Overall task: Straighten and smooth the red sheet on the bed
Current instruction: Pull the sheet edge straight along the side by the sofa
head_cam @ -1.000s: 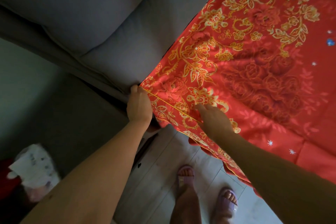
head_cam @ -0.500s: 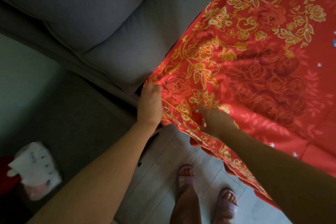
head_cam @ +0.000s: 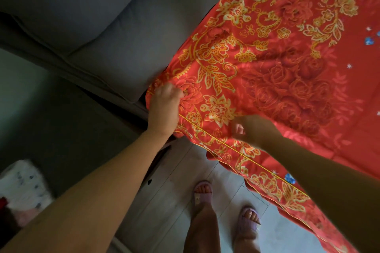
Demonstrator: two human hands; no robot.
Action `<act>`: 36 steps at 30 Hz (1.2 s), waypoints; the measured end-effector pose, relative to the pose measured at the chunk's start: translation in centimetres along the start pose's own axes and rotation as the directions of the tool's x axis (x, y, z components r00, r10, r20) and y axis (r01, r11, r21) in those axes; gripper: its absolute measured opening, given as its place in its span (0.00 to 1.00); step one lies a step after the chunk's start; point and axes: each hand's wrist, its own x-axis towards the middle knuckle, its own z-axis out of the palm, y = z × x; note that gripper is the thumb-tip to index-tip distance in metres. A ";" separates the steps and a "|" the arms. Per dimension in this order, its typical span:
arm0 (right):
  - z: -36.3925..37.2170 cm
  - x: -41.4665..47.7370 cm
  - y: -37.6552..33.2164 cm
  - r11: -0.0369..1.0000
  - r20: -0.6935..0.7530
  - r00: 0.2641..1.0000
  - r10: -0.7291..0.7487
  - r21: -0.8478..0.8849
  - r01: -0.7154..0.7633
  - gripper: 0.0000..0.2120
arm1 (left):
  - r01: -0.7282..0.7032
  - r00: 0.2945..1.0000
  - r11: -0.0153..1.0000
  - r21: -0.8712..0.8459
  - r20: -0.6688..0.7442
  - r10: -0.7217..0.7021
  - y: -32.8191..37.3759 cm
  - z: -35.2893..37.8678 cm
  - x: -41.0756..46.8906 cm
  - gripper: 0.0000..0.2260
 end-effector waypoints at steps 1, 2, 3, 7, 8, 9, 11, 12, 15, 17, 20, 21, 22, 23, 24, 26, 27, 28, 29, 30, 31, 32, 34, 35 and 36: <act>0.4 -1.1 0.5 1.000 0.014 1.000 0.010 -0.010 -0.010 0.04 | -0.100 0.993 0.994 -0.044 0.051 0.103 0.6 -0.1 -1.1 0.09; 0.8 -2.2 1.0 1.000 0.041 0.999 0.025 -0.020 -0.024 0.05 | -0.180 0.974 0.980 -0.088 0.121 0.190 1.4 -0.2 -2.0 0.09; 1.3 -3.5 1.6 0.999 0.072 0.997 0.042 -0.032 -0.040 0.06 | -0.231 0.946 0.966 -0.119 0.204 0.251 2.2 -0.1 -2.9 0.09; 3.8 -8.8 4.4 0.988 0.082 0.985 0.154 -0.034 -0.152 0.08 | -0.266 0.885 0.963 -0.052 0.381 0.265 4.6 1.1 -5.4 0.09; 4.5 -9.8 4.9 0.983 0.049 0.982 0.182 -0.046 -0.180 0.08 | -0.243 0.898 0.970 -0.021 0.372 0.233 5.0 1.2 -5.7 0.09; 5.2 -10.7 5.5 0.978 0.017 0.979 0.201 -0.063 -0.200 0.07 | -0.215 0.913 0.977 -0.004 0.354 0.202 5.5 1.3 -6.1 0.09; 6.3 -11.4 6.0 0.973 -0.024 0.975 0.222 -0.065 -0.223 0.06 | -0.149 0.941 0.989 -0.002 0.307 0.142 6.3 1.6 -6.3 0.09; 6.7 -11.5 6.1 0.973 -0.027 0.974 0.225 -0.050 -0.226 0.05 | -0.117 0.951 0.993 -0.003 0.289 0.113 6.7 1.7 -6.3 0.09; 7.6 -11.4 6.1 0.983 0.006 0.983 0.183 0.003 -0.183 0.07 | -0.091 0.960 0.993 0.071 0.271 0.069 7.5 2.1 -6.3 0.08; 8.2 -11.9 6.1 0.991 0.020 0.991 0.134 0.009 -0.134 0.09 | -0.137 0.952 0.976 0.167 0.294 0.083 8.2 2.2 -6.4 0.09; 9.4 -12.6 6.2 0.996 -0.027 0.996 0.083 0.018 -0.082 0.09 | -0.204 0.933 0.946 0.253 0.341 0.110 8.5 2.4 -6.4 0.10; 9.8 -12.7 6.2 0.997 -0.050 0.997 0.066 0.030 -0.065 0.08 | -0.198 0.934 0.946 0.255 0.341 0.104 8.5 2.6 -6.4 0.10; 10.0 -12.8 6.4 0.998 -0.074 0.996 0.051 0.043 -0.047 0.06 | -0.177 0.937 0.950 0.256 0.339 0.084 8.4 2.7 -6.6 0.10; 10.1 -12.8 6.5 0.998 -0.099 0.995 0.035 0.058 -0.030 0.05 | -0.153 0.939 0.953 0.260 0.338 0.059 8.3 2.7 -6.7 0.11; 10.1 -13.1 6.8 0.996 -0.122 0.992 0.019 0.086 -0.008 0.06 | -0.132 0.943 0.951 0.280 0.332 0.033 8.5 2.8 -7.0 0.11; 9.8 -14.1 7.6 0.987 -0.159 0.987 -0.011 0.156 0.036 0.07 | -0.089 0.958 0.941 0.327 0.286 -0.009 9.6 2.8 -7.7 0.10; 9.6 -15.0 8.3 0.981 -0.173 0.985 -0.015 0.189 0.048 0.08 | -0.068 0.966 0.943 0.327 0.257 -0.019 10.5 2.8 -8.0 0.09; 9.4 -15.9 9.1 0.976 -0.184 0.983 -0.009 0.211 0.048 0.09 | -0.063 0.971 0.951 0.303 0.238 -0.012 11.6 2.9 -8.4 0.07; 9.4 -17.2 10.4 0.975 -0.190 0.982 0.012 0.222 0.031 0.11 | -0.078 0.971 0.963 0.258 0.238 0.015 13.0 3.1 -8.9 0.06; 9.4 -18.6 11.8 0.976 -0.187 0.982 0.038 0.217 0.004 0.11 | -0.112 0.965 0.973 0.201 0.255 0.059 14.4 3.4 -9.4 0.06; 9.6 -20.2 13.6 0.979 -0.167 0.983 0.072 0.202 -0.037 0.11 | -0.156 0.953 0.979 0.133 0.281 0.114 16.2 3.8 -10.0 0.06; 10.0 -21.8 15.2 0.980 -0.146 0.984 0.102 0.182 -0.075 0.11 | -0.195 0.935 0.978 0.073 0.314 0.163 17.8 4.2 -10.6 0.05; 10.6 -25.4 18.8 0.974 -0.101 0.980 0.172 0.168 -0.154 0.10 | -0.246 0.889 0.969 -0.034 0.389 0.240 21.7 5.1 -11.8 0.08; 10.9 -27.0 20.3 0.967 -0.089 0.974 0.207 0.170 -0.190 0.10 | -0.256 0.859 0.964 -0.073 0.440 0.261 23.4 5.5 -12.3 0.10; 11.3 -28.5 21.6 0.957 -0.078 0.965 0.249 0.172 -0.233 0.10 | -0.260 0.824 0.960 -0.102 0.495 0.276 25.2 6.0 -12.8 0.11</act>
